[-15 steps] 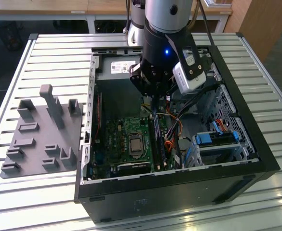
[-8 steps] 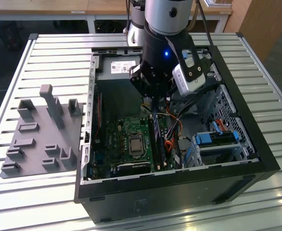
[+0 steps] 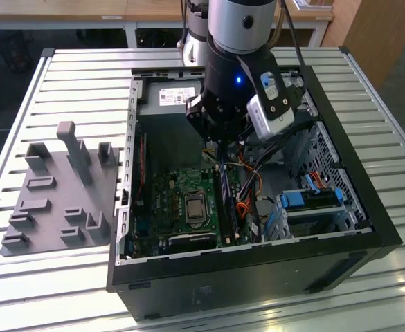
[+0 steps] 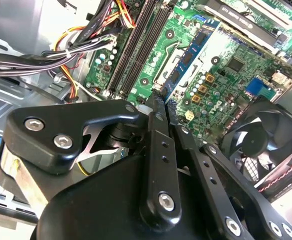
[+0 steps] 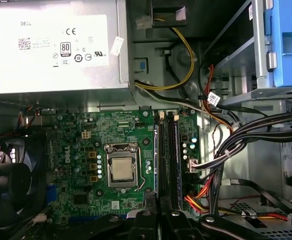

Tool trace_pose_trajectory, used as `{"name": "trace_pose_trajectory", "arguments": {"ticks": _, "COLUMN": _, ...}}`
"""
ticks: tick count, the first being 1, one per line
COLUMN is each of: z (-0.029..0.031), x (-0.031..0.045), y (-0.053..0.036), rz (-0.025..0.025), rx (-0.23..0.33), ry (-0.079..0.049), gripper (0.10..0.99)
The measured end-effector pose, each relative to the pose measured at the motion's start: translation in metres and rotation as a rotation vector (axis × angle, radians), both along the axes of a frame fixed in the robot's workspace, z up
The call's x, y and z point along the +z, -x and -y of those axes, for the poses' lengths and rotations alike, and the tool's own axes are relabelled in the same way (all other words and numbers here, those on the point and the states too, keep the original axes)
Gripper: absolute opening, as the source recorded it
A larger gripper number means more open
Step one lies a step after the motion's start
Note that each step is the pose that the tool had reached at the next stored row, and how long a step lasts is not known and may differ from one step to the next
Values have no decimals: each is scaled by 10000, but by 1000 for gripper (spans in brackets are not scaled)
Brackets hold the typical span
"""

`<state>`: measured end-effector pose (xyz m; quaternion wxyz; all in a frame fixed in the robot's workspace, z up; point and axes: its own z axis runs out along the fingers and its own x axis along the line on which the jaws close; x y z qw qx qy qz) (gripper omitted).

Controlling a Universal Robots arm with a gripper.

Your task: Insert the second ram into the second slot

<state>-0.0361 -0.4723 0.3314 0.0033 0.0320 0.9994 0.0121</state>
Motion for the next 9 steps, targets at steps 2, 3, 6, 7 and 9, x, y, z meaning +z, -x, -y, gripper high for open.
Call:
{"name": "trace_pose_trajectory", "arguments": {"ticks": 2, "z": 0, "x": -6, "y": 0, "rz": 0, "rx": 0, "ry": -1, "gripper": 137}}
{"name": "trace_pose_trajectory", "arguments": {"ticks": 3, "z": 0, "x": -8, "y": 0, "rz": 0, "rx": 0, "ry": 0, "gripper": 137}}
{"name": "trace_pose_trajectory", "arguments": {"ticks": 6, "z": 0, "x": -17, "y": 0, "rz": 0, "rx": 0, "ry": -1, "gripper": 137}}
{"name": "trace_pose_trajectory", "arguments": {"ticks": 7, "z": 0, "x": -19, "y": 0, "rz": -1, "rx": 0, "ry": -1, "gripper": 137}}
{"name": "trace_pose_trajectory", "arguments": {"ticks": 9, "z": 0, "x": -24, "y": 0, "rz": -1, "rx": 0, "ry": 0, "gripper": 137}}
